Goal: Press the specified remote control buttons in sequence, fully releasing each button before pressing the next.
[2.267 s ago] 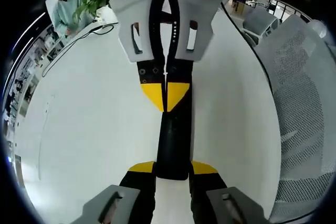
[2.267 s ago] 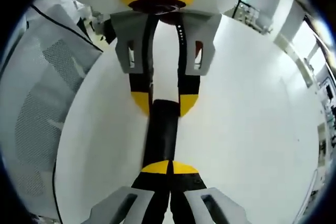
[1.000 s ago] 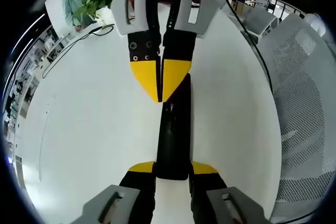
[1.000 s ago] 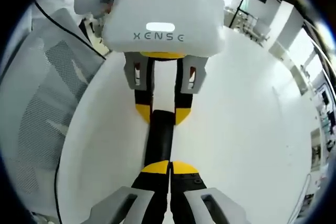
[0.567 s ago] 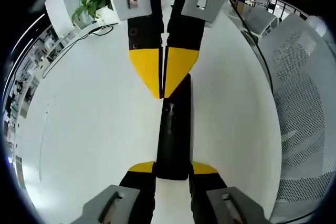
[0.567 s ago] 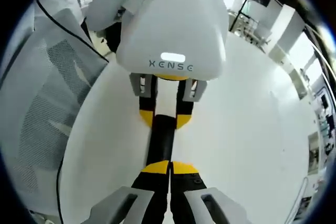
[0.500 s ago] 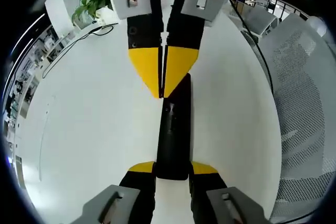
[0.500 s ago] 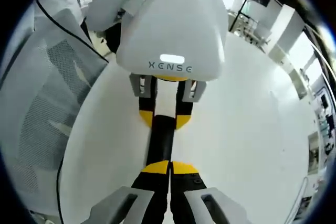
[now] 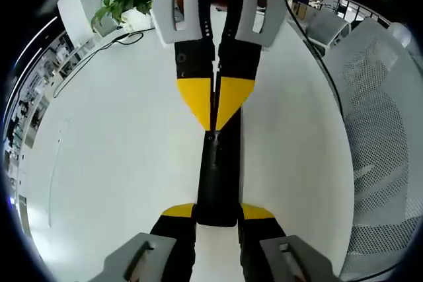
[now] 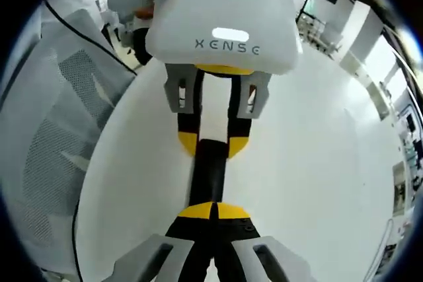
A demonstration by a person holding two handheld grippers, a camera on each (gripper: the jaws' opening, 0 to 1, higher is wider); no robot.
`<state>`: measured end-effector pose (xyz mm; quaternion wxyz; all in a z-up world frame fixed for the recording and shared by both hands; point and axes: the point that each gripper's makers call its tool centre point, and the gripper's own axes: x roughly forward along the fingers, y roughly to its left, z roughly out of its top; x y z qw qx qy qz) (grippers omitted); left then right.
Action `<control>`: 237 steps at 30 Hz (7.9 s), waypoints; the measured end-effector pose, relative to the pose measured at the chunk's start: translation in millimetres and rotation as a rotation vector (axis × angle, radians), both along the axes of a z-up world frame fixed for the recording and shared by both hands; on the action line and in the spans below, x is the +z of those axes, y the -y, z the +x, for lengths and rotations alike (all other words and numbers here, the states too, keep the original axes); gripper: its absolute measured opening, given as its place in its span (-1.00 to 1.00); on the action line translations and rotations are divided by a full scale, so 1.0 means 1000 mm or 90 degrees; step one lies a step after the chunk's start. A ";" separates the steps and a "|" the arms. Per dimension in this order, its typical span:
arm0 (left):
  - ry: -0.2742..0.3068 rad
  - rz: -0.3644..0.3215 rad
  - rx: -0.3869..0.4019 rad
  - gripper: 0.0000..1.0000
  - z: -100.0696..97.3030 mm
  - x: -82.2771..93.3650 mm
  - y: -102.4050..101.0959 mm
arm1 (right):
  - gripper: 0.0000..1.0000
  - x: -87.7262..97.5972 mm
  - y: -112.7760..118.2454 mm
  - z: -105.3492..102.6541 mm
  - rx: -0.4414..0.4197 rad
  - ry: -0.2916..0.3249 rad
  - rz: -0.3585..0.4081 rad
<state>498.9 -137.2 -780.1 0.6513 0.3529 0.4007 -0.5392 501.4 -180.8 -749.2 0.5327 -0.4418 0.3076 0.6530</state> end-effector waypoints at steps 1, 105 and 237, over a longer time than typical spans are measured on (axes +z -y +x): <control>-0.001 -0.001 0.000 -0.54 0.000 0.000 0.000 | -1.00 -0.001 0.000 0.000 0.000 -0.001 -0.001; 0.003 0.006 0.001 -0.54 -0.001 0.000 -0.002 | -1.00 0.017 -0.006 -0.003 0.000 0.004 0.009; 0.005 -0.002 0.012 -0.54 -0.001 0.001 0.000 | -1.00 0.026 0.000 -0.004 -0.013 0.019 0.039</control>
